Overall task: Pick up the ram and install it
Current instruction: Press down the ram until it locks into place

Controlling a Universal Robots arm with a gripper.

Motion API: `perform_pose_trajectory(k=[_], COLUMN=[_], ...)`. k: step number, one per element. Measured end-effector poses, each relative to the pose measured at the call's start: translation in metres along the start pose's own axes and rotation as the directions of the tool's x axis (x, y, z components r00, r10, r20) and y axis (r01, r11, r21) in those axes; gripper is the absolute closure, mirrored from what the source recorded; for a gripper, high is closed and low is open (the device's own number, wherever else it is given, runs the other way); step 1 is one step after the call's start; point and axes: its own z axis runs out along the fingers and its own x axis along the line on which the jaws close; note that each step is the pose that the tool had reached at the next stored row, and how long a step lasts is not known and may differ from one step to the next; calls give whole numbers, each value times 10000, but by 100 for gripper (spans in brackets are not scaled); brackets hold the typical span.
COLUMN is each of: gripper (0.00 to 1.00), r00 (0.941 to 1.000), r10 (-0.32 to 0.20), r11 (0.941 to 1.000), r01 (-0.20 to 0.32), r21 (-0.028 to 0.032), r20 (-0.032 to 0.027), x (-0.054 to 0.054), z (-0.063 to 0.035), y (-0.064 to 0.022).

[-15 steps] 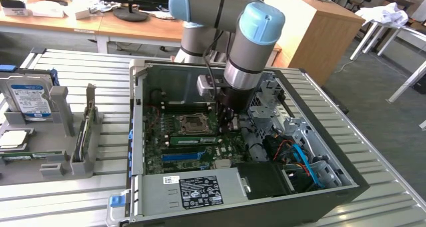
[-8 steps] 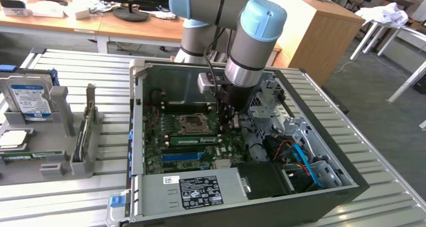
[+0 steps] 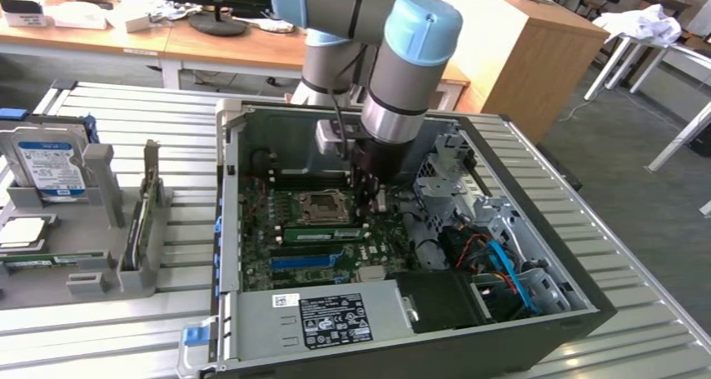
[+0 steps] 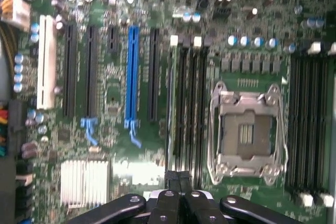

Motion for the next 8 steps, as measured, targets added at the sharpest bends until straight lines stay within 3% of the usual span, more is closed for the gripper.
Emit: perform_pose_trajectory(k=[8], gripper=[89], r00=[10000], r10=[0], r11=[10000], r01=[1], r21=[99], r20=[-2], x=[-30], z=[1], y=[320])
